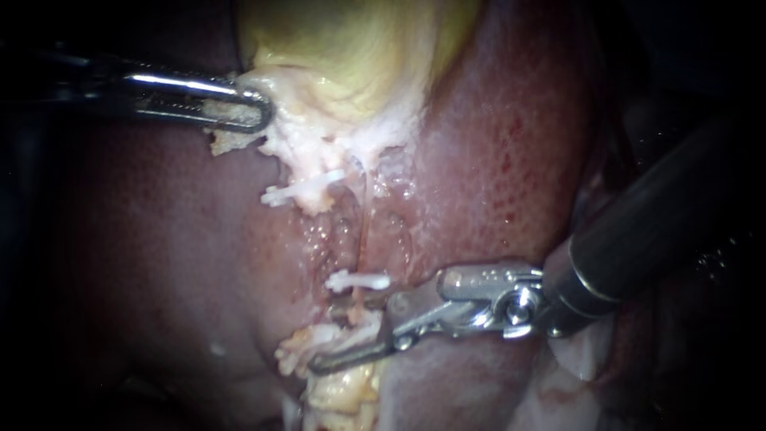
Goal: Clipping second clip right tube
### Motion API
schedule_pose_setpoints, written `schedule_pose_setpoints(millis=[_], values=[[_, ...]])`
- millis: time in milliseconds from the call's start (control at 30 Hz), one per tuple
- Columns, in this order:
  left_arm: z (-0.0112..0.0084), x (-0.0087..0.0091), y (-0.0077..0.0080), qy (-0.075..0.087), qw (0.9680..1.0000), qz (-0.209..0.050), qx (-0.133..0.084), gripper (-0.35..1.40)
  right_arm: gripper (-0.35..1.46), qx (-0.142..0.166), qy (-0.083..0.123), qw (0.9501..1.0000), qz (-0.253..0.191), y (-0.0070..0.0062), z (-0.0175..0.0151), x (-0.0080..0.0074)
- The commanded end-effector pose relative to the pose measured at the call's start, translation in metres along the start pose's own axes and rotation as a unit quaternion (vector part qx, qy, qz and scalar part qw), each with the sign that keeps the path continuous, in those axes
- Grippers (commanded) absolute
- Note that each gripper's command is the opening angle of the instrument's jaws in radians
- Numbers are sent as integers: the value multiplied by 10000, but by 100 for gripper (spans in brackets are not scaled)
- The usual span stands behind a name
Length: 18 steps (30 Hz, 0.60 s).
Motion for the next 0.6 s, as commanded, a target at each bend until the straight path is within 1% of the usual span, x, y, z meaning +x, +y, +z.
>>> schedule_pose_setpoints(millis=[33, 200, 267, 433, 600], values=[[0, 0, 0, -1, 10000, 4, -6, -35, 50, 16, 20, 10000, 4, 1, -4, 0], [-1, 0, 0, -3, 10000, 5, -9, -35, 50, 112, 165, 9998, 24, 7, -28, 0], [-1, 0, 0, -3, 10000, 5, -9, -35, 50, 145, 194, 9997, 31, 9, -37, 1], [-2, -1, 0, -4, 10000, 6, -11, -35, 50, 210, 236, 9994, 139, 15, -59, 3], [-3, -1, -1, -5, 10000, 6, -13, -35, 50, 255, 247, 9991, 239, 16, -73, 5]])
